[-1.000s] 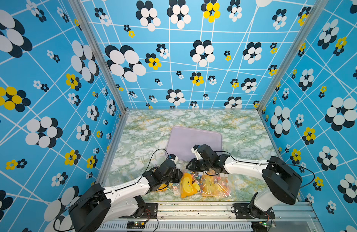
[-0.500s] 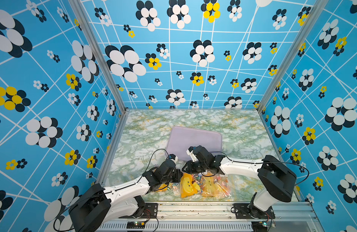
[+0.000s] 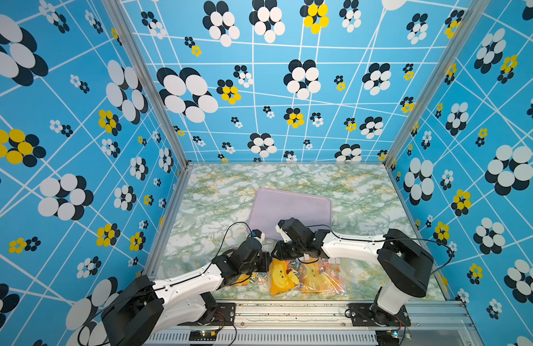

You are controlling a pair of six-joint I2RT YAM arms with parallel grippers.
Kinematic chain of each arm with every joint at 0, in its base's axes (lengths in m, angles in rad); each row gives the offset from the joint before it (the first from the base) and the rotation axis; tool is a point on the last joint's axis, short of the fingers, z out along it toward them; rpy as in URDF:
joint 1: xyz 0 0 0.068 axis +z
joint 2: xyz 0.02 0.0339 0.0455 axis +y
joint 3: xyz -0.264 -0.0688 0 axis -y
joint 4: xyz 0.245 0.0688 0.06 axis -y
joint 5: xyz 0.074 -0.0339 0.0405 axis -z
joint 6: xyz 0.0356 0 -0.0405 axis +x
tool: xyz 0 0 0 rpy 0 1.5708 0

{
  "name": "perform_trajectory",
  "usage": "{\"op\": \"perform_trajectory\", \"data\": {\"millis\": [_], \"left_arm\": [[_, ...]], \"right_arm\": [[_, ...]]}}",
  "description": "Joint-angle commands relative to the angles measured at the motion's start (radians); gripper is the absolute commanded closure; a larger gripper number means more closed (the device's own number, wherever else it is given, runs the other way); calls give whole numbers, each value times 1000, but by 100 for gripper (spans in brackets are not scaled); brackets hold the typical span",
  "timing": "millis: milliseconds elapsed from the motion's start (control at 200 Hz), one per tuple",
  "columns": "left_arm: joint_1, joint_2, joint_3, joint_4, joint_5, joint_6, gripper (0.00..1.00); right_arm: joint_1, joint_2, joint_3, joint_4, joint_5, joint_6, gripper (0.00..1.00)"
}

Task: Pour candies out of the ziploc bag
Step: Open the ziploc bag at the center of the board.

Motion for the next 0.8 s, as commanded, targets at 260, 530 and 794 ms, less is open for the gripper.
{"op": "perform_trajectory", "data": {"millis": [260,530,794], "left_arm": [[-1,-26,21,-34,-34,6,100],[-1,-85,38,-105,-93,8,100],[0,-161,85,-175,-141,41,100]], "right_arm": [[13,29,40,-108,38,-26,100],[13,-33,34,-127,79,-35,100],[13,-61,52,-167,102,-58,100]]}}
